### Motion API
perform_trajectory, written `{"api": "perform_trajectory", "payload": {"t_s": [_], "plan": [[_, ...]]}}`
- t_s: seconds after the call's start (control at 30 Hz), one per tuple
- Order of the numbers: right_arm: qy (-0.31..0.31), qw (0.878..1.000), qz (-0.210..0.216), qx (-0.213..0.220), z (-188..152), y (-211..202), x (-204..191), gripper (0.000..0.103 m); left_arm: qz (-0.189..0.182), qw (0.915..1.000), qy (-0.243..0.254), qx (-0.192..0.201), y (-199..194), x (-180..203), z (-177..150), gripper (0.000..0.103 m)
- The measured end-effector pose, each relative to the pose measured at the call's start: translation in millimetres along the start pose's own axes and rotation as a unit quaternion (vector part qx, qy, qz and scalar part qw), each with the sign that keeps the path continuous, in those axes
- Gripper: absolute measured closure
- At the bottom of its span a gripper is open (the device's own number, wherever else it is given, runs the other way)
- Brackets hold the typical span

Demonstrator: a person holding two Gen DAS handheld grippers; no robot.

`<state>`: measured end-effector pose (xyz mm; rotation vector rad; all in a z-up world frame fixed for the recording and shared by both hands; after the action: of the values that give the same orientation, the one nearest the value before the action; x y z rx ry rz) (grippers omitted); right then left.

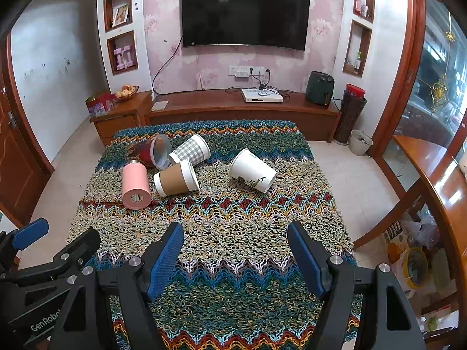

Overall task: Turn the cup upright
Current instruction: 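Move the right tool toward the brown-sleeved paper cup lying on its side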

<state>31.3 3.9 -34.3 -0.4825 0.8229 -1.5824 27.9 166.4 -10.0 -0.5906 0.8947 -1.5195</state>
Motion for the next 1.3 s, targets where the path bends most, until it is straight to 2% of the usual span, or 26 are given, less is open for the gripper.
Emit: {"api": "perform_trajectory", "payload": {"t_s": [0.77,1.1,1.3], "plan": [[0.001,1.000,-0.009,0.003,8.6,14.9,-11.8,0.029,-0.001,1.0000,0.002,0.008,13.0,-8.8,1.8,0.011],[0.009,0.999,0.026,-0.018,19.7,33.9,-28.0,0.029,0.006,0.9998,-0.004,0.018,20.8,-25.3,8.8,0.011],[0.011,0.999,0.035,-0.037,28.0,59.1,-45.5,0.029,0.012,0.9997,-0.016,0.015,30.0,-42.0,7.4,0.011]]}}
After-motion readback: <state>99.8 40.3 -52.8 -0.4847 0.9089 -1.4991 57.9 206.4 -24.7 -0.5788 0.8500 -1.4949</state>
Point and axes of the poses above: each gripper's, at about its wrist camera, not at the fingertips, and y roughly the way its jaws point, x to its right, z to its top, the point moved 4 cm from there along y, roughly the way its jaws point, and after that the axes turned 14 degrees about y, right-handed, at the moved point
